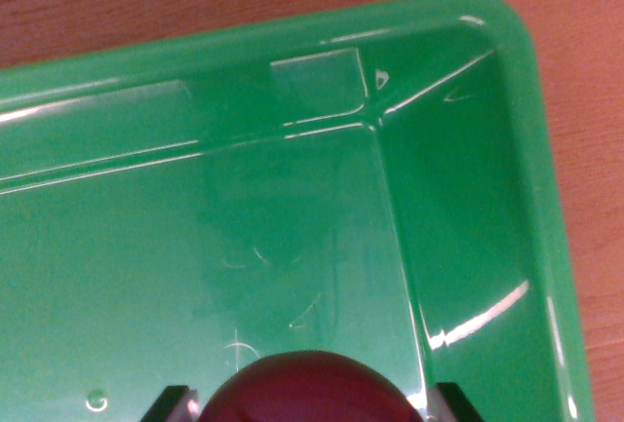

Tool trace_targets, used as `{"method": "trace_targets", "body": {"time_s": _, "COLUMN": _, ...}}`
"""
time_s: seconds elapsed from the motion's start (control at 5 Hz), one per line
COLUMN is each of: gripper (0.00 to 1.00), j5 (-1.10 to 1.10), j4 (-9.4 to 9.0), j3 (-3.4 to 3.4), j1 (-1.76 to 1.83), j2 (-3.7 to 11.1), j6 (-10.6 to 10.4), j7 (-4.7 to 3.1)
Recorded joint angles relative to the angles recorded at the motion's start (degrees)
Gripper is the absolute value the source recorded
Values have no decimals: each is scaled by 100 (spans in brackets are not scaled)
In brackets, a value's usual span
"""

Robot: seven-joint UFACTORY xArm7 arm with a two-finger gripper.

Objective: Pick fruit

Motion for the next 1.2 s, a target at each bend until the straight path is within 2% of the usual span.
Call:
{"method": "trace_targets", "body": {"time_s": 0.2, "gripper": 100, "j5": 2, "j4": 172, "j3": 1, "j1": 3, "j2": -86, "j6": 258, "j7": -14}}
{"method": "trace_targets", "body": {"time_s": 0.4, "gripper": 100, "j5": 2, "j4": 172, "j3": 1, "j1": 3, "j2": -86, "j6": 258, "j7": -14}}
{"method": "trace_targets", "body": {"time_s": 0.6, "gripper": 100, "j5": 3, "j4": 352, "j3": 3, "j1": 6, "j2": -176, "j6": 527, "j7": -28}}
{"method": "trace_targets", "body": {"time_s": 0.8, "gripper": 100, "j5": 3, "j4": 352, "j3": 3, "j1": 6, "j2": -176, "j6": 527, "j7": -28}}
{"method": "trace_targets", "body": {"time_s": 1.0, "gripper": 100, "j5": 5, "j4": 528, "j3": 4, "j1": 10, "j2": -265, "j6": 792, "j7": -42}}
{"method": "trace_targets", "body": {"time_s": 1.2, "gripper": 100, "j5": 5, "j4": 528, "j3": 4, "j1": 10, "j2": -265, "j6": 792, "j7": -42}}
